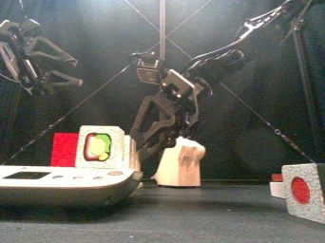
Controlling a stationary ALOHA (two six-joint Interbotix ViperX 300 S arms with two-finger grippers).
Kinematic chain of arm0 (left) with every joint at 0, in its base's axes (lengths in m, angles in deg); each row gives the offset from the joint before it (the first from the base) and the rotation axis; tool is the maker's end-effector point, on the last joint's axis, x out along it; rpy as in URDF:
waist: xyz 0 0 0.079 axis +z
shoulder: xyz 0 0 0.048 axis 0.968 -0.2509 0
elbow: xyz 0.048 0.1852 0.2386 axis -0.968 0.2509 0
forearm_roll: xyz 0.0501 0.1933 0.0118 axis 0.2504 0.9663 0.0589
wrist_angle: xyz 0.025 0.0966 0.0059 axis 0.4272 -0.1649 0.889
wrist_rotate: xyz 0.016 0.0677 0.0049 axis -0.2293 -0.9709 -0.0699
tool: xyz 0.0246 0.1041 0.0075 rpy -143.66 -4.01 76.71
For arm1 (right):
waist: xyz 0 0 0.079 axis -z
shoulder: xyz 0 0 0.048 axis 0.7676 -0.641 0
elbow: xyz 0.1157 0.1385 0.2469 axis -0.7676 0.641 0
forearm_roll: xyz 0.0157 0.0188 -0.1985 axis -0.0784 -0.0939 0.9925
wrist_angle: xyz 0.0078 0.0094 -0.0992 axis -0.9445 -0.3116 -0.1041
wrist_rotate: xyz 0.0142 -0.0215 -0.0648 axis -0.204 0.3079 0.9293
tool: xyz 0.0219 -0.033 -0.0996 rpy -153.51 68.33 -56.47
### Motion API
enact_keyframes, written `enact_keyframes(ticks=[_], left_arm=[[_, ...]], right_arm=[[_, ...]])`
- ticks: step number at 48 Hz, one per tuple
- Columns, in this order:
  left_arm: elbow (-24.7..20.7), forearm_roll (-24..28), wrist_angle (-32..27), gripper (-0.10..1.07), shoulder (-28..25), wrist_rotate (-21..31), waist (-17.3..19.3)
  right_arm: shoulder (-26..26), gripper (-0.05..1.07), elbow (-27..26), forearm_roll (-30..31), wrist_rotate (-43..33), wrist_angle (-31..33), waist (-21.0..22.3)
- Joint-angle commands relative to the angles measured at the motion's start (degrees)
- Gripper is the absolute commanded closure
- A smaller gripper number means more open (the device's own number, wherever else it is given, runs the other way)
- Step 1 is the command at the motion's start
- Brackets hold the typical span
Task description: Grab white sushi piece from stove
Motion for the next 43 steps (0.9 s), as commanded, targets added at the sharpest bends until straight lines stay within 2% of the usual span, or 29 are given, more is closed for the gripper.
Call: enact_keyframes(ticks=[1,37,43], left_arm=[[-0.70,-0.09,0.44,0.09,-0.18,0.00,0.00],[-0.62,-0.26,0.53,0.08,-0.18,0.00,-0.09],[-0.62,-0.26,0.44,0.09,-0.18,0.00,0.00]], right_arm=[[1.05,0.05,-1.41,-0.09,-0.09,-0.18,0.09],[0.00,0.05,-2.64,0.09,-0.09,0.62,-0.26],[0.00,0.11,-2.64,0.18,-0.09,0.62,-0.26]])
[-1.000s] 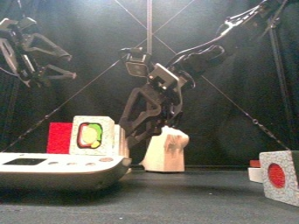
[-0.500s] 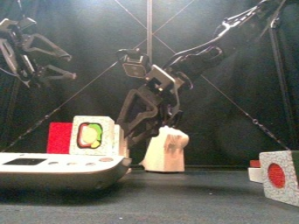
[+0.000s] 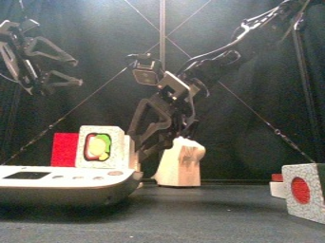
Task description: Grab white sushi piece from stove
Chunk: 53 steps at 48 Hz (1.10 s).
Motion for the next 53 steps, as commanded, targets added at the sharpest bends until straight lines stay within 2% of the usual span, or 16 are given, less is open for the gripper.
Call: enact_keyframes(ticks=[1,10,18,33,53], left_arm=[[-0.62,-0.09,0.53,0.09,-0.18,0.00,0.00],[-0.62,-0.09,0.53,0.09,-0.26,0.00,0.00],[-0.62,-0.09,0.53,0.09,-0.26,0.00,0.00],[-0.62,-0.09,0.44,0.09,-0.26,0.00,0.00],[-0.62,-0.09,0.44,0.08,-0.18,0.00,-0.09]], right_arm=[[1.05,0.12,-1.23,0.00,-0.09,-0.18,0.00],[1.05,0.32,-1.23,-0.35,-0.18,0.53,0.09],[1.58,0.43,-1.23,-0.18,-0.09,1.32,0.00],[5.62,0.44,-0.44,0.00,0.18,1.41,0.00],[7.91,0.44,-0.35,0.18,0.53,1.32,-0.18]])
